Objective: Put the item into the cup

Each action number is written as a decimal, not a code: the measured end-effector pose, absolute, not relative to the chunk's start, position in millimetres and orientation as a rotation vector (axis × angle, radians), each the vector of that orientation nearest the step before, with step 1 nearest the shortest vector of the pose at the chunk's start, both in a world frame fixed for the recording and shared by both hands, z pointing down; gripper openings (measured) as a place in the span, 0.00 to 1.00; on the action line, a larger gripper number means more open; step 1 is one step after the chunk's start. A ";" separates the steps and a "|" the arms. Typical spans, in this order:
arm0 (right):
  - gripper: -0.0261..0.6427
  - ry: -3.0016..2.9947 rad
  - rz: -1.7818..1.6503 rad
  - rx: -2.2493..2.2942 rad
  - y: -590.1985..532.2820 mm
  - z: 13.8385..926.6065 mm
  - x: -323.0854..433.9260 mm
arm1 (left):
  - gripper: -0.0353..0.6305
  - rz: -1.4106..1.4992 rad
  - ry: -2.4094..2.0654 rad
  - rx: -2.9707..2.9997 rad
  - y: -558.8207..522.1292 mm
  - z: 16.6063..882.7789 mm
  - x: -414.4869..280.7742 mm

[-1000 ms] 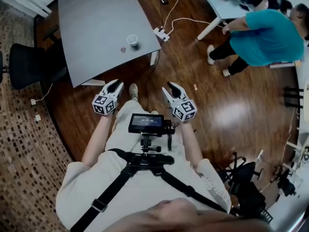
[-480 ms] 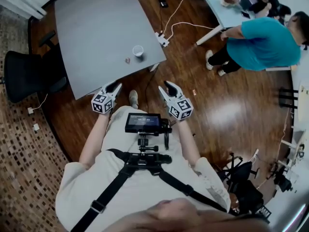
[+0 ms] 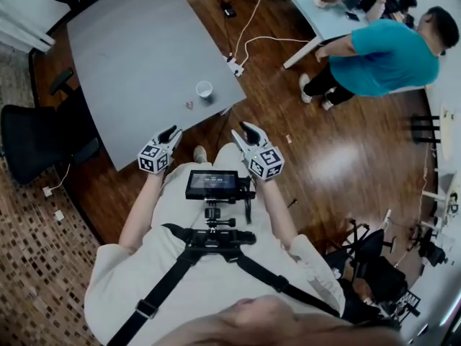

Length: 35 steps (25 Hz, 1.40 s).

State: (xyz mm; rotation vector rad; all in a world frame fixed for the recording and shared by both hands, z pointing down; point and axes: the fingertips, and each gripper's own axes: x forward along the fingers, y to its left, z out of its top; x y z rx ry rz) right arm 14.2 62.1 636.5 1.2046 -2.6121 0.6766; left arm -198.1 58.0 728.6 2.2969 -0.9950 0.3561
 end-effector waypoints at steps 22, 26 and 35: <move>0.32 -2.577 0.721 1.057 -29.4 661.1 26.1 | 0.30 0.739 -0.961 2.203 -15.6 838.7 -172.8; 0.32 -2.557 0.731 1.025 -25.1 657.7 16.8 | 0.31 0.835 -0.983 2.120 -20.1 876.4 -184.2; 0.32 -2.510 0.793 1.007 -69.9 683.7 44.0 | 0.24 1.050 -0.960 2.039 -82.8 948.9 -173.8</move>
